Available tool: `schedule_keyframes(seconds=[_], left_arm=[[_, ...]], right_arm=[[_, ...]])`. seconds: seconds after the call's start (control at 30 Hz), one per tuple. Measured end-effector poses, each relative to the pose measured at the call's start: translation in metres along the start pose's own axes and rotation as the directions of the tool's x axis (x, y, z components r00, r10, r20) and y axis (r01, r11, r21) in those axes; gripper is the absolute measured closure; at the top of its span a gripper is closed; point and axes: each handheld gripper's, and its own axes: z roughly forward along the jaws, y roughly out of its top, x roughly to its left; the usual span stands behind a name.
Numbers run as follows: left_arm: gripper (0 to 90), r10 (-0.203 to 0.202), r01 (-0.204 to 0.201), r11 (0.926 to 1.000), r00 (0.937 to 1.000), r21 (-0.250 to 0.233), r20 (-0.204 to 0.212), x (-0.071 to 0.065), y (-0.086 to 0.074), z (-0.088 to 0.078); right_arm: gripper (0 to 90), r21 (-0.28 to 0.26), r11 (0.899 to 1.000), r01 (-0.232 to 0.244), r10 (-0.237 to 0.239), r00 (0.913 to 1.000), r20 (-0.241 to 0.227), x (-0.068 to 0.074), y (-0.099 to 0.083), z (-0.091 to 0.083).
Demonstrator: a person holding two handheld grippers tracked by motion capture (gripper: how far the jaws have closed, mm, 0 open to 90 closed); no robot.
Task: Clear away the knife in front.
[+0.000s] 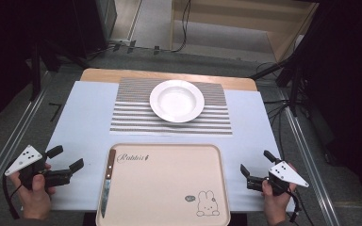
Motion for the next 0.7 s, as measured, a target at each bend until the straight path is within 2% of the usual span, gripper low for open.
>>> schedule_keyframes(seconds=[0.2, 0.5, 0.7], left_arm=[[0.2, -0.021, 0.021, 0.9997, 0.9995, -0.009, -0.025, 0.009, -0.004, -0.004], [0.2, -0.028, 0.027, 0.9994, 0.9977, -0.023, -0.063, 0.021, -0.008, -0.01], [0.2, -0.046, 0.044, 0.9981, 0.9971, -0.043, -0.06, 0.026, -0.014, -0.008]], right_arm=[[0.0, 0.0, 1.0, -0.001, 0.001, 1.0, 0.0, 0.0, 0.0, 0.0], [0.0, 0.0, 1.0, 0.0, 0.0, 1.0, 0.0, 0.0, 0.0, 0.0], [0.0, -0.002, 1.0, -0.004, 0.004, 1.0, 0.002, -0.001, 0.0, 0.0]])
